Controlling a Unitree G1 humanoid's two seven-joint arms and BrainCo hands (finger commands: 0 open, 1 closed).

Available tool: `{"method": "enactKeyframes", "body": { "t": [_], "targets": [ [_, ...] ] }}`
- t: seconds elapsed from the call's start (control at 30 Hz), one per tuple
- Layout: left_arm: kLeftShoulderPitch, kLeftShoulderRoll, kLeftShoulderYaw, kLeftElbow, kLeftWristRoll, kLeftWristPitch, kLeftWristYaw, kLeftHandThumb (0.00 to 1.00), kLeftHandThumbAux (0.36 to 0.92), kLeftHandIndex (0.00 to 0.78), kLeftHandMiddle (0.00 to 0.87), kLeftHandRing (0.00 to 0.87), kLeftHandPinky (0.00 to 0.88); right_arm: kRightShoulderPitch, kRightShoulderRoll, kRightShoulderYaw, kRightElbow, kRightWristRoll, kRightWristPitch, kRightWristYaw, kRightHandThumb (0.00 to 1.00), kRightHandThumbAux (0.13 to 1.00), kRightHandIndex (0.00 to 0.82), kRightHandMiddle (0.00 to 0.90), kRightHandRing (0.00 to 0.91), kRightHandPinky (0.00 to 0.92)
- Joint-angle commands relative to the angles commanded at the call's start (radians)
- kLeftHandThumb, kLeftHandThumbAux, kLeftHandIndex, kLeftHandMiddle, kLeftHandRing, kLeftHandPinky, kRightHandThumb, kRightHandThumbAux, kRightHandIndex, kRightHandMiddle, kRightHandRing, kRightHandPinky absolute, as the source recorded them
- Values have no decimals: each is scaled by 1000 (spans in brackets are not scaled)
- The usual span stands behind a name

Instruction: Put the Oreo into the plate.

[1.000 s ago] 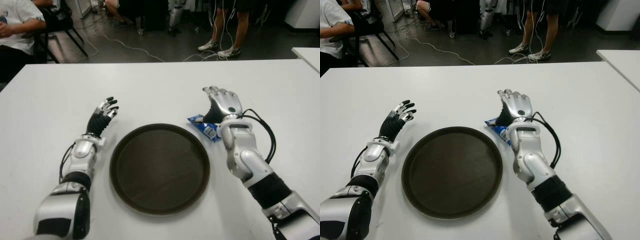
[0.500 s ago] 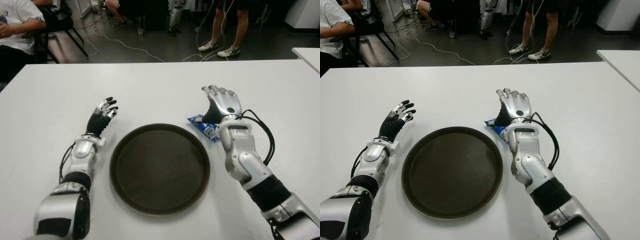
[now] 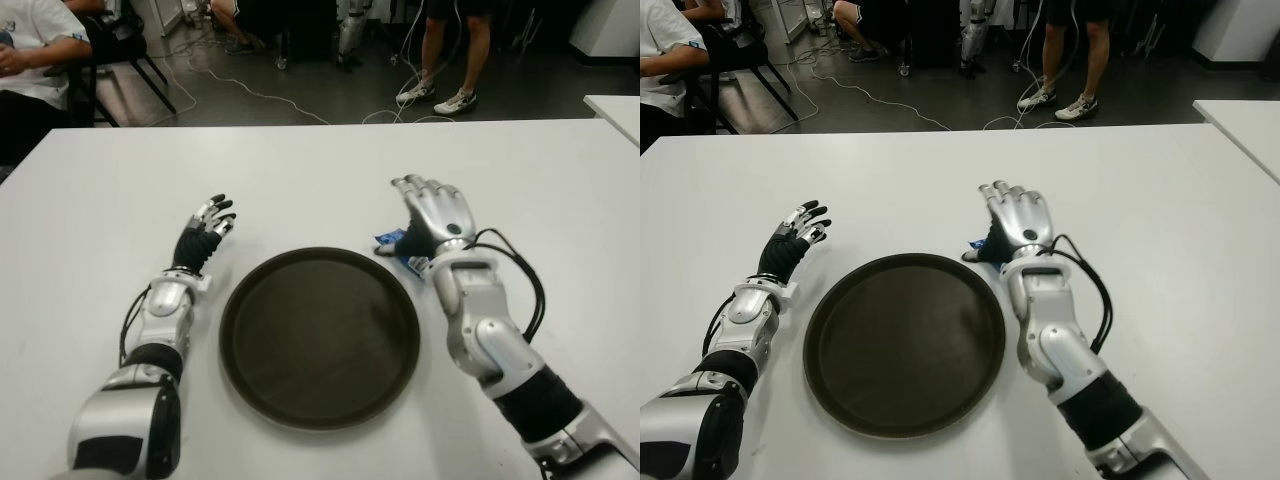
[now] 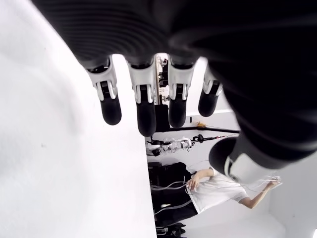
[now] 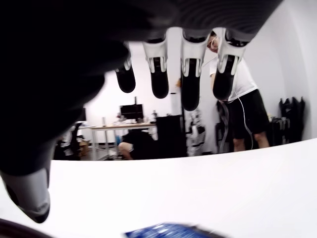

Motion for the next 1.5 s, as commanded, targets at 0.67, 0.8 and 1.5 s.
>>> {"method": "enactKeyframes", "body": {
  "t": [0.67,0.8,1.5],
  "targets": [
    [4,3,1,-6,-2,-5,-10,175,600,80,146,136,126,-23,23,-6,93,-52,30,-12,0,687,102,150,169,183],
    [4,6,1,-7,-3,-2,-14,175,598,72,134,125,118,-31,28,-10,115,-46,32,-19,0,693,100,158,181,209],
    [8,10,3,-6,-4,-6,-13,175,579,76,144,132,119,-66,54,-33,232,-15,18,-60,0,665,128,180,193,213]
  ]
}}
